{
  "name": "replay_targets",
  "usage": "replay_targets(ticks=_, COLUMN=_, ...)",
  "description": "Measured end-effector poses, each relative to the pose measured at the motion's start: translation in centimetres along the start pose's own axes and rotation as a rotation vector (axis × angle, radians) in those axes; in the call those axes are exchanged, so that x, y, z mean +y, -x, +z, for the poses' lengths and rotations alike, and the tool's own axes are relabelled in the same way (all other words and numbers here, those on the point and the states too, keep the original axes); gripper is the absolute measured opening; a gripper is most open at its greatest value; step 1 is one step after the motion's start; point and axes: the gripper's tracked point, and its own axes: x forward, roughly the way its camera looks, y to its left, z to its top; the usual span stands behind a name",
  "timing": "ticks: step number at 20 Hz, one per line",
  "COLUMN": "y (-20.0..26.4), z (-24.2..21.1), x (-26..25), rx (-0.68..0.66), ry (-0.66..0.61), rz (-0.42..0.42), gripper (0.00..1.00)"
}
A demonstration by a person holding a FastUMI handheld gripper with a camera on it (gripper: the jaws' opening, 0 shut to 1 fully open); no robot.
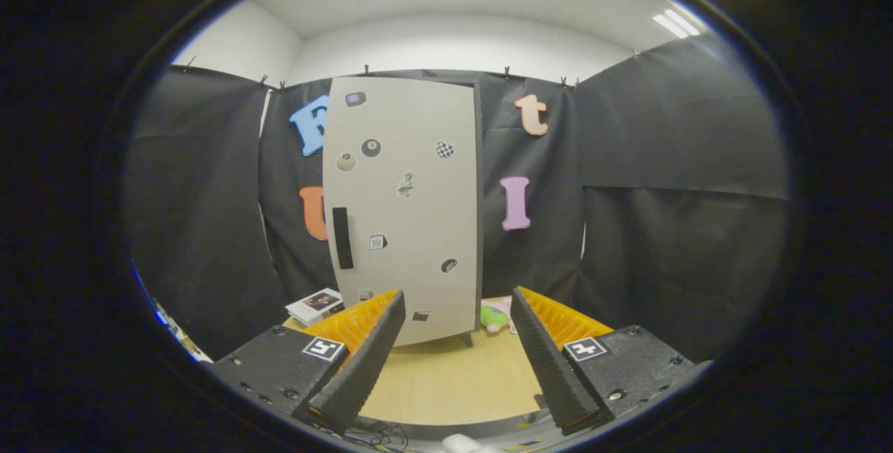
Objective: Open the shoe cabinet door, grab the shoes and put them into the shoe cabinet, then close the shoe cabinet door.
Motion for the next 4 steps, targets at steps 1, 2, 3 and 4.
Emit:
replay_targets(ticks=1, y=0.06, z=0.02, x=-0.12, rx=-0.003, ry=0.004, rz=-0.003, gripper=1.00)
replay_targets(ticks=2, y=0.21, z=0.00, x=-0.08, rx=-0.004, ry=0.004, rz=-0.002, gripper=0.99)
replay_targets(ticks=3, y=0.21, z=0.01, x=0.02, rx=-0.005, ry=0.003, rz=0.003, gripper=0.99)
replay_targets(ticks=4, y=0.23, z=-0.09, x=0.15, rx=-0.001, ry=0.003, rz=0.008, gripper=0.99)
